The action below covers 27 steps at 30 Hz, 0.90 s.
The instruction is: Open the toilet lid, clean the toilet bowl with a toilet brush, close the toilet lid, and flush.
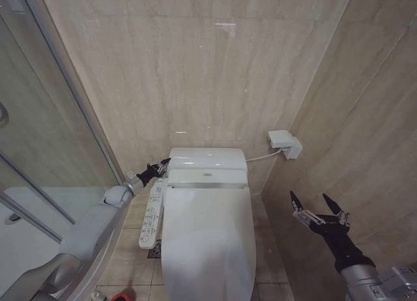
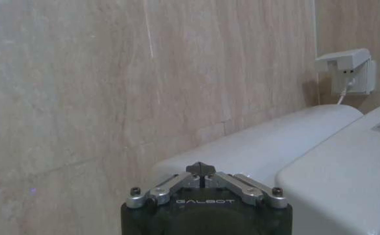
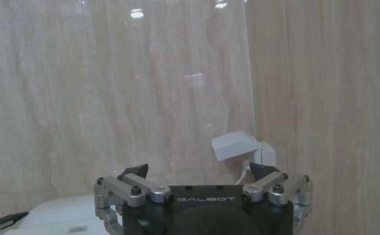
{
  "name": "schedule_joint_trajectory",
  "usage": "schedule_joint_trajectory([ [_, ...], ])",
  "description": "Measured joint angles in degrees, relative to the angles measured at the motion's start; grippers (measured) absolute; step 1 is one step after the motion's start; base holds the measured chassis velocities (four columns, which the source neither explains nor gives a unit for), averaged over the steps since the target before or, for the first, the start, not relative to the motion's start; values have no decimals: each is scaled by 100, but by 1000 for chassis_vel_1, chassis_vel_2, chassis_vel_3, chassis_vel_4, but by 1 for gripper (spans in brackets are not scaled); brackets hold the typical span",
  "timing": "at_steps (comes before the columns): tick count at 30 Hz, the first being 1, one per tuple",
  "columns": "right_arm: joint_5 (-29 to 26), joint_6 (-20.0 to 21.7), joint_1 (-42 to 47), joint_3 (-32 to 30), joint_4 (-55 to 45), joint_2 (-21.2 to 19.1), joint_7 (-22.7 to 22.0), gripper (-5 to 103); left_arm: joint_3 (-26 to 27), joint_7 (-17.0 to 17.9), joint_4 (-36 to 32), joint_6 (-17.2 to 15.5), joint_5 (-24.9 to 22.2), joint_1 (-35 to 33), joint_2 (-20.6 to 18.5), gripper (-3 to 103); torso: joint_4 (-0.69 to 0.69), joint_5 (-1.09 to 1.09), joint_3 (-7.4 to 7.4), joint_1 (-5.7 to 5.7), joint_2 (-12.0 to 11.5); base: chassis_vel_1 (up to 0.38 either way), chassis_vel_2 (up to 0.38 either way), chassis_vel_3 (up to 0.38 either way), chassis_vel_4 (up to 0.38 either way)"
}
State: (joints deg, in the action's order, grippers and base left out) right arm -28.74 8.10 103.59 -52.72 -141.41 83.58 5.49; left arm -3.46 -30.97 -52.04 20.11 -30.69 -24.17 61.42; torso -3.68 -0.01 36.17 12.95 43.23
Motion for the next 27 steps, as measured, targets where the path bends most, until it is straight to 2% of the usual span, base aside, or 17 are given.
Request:
schedule_joint_trajectory([
  [6,0,0,0,2,-1,1,2,100,-2,-19,21,-21,-1,3,8,0,6,1,1,1,-1,66,39,-30,-34],
  [8,0,0,0,2,-1,1,1,100,-7,-25,18,-22,0,-9,35,0,-2,-2,1,1,-1,0,0,0,0],
  [11,0,0,0,2,-1,0,1,100,-7,-30,13,-22,0,-12,40,0,-2,2,1,1,-1,0,0,0,0],
  [12,0,0,0,1,-1,0,0,100,-5,-30,13,-21,0,-12,39,0,2,2,1,1,-1,0,0,0,0],
  [25,0,0,0,1,-1,0,0,100,-1,-94,-16,-21,0,-56,27,0,0,0,0,0,0,43,42,-48,-54],
  [27,0,0,0,1,-1,1,1,100,2,-119,-17,-21,-2,-69,25,0,5,-1,0,1,0,92,103,-80,-58],
])
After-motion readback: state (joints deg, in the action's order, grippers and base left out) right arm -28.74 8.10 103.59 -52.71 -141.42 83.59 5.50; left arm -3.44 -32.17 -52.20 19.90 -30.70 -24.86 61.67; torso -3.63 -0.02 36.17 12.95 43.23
